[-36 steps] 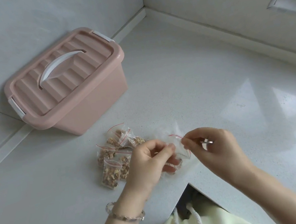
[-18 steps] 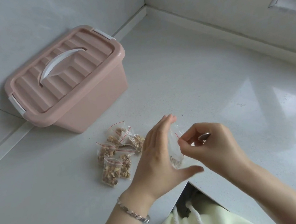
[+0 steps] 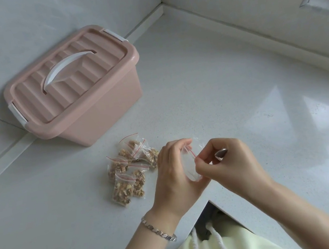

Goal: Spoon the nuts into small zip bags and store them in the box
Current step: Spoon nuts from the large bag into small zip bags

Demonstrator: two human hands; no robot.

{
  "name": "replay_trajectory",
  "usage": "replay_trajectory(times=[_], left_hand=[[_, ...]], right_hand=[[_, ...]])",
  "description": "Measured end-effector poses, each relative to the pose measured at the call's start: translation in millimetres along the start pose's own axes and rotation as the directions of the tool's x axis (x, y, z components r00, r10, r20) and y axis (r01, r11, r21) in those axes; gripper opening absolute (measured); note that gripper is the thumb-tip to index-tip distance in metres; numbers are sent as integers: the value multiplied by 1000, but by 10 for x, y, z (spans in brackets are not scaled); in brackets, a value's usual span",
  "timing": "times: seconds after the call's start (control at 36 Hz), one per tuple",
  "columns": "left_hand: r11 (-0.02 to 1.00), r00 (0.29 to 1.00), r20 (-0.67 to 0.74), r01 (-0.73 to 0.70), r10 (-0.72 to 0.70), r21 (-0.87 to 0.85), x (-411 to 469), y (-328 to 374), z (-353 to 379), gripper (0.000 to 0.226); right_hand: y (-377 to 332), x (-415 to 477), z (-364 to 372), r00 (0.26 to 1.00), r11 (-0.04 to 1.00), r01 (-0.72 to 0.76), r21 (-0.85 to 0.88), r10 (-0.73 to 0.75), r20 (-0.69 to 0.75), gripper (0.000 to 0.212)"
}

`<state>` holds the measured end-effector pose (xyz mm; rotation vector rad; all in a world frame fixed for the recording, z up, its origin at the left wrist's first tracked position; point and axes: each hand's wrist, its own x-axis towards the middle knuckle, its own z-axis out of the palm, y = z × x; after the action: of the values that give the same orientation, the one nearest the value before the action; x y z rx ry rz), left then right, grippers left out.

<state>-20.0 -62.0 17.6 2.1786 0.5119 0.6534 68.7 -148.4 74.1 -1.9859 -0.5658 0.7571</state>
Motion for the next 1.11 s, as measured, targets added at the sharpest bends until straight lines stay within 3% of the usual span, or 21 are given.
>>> replay_trajectory(times=[0.36, 0.5, 0.58, 0.67, 0.83, 0.89, 0.94, 1.0, 1.03, 1.11], left_hand=[[967, 958, -136, 253, -253, -14, -149, 62, 90, 39], [962, 948, -170, 273, -270, -4, -181, 11, 72, 26], [929, 924, -91, 370, -371, -26, -199, -122, 35, 28], [848, 850, 13, 527, -527, -56, -199, -264, -32, 25], [701, 675, 244, 713, -697, 29, -242, -516, -21, 13], [682, 635, 320, 729, -703, 53, -252, -561, 40, 12], [661, 593, 375, 746, -713, 78, -248, -584, 102, 14], [643, 551, 421, 758, -720, 107, -229, -594, 159, 20], [634, 532, 441, 765, -723, 117, -207, -575, 174, 22], [623, 497, 484, 770, -721, 138, -140, -532, 220, 17]], right_hand=[[57, 19, 103, 997, 955, 76, -286, -82, -12, 7], [153, 62, 123, 996, 961, 86, -261, -89, 0, 14], [220, 164, 55, 997, 970, 29, -241, -44, -57, 15], [393, 345, -24, 997, 932, -41, -360, 16, -73, 19], [712, 714, 105, 978, 792, -159, -589, 207, 14, 76], [769, 810, 195, 974, 771, -140, -621, 221, 56, 83], [827, 893, 273, 966, 743, -114, -659, 238, 101, 68], [872, 949, 307, 958, 714, -103, -692, 259, 125, 24], [888, 962, 303, 954, 722, -123, -681, 276, 119, 14], [964, 982, 196, 940, 807, -252, -534, 335, 63, 28]])
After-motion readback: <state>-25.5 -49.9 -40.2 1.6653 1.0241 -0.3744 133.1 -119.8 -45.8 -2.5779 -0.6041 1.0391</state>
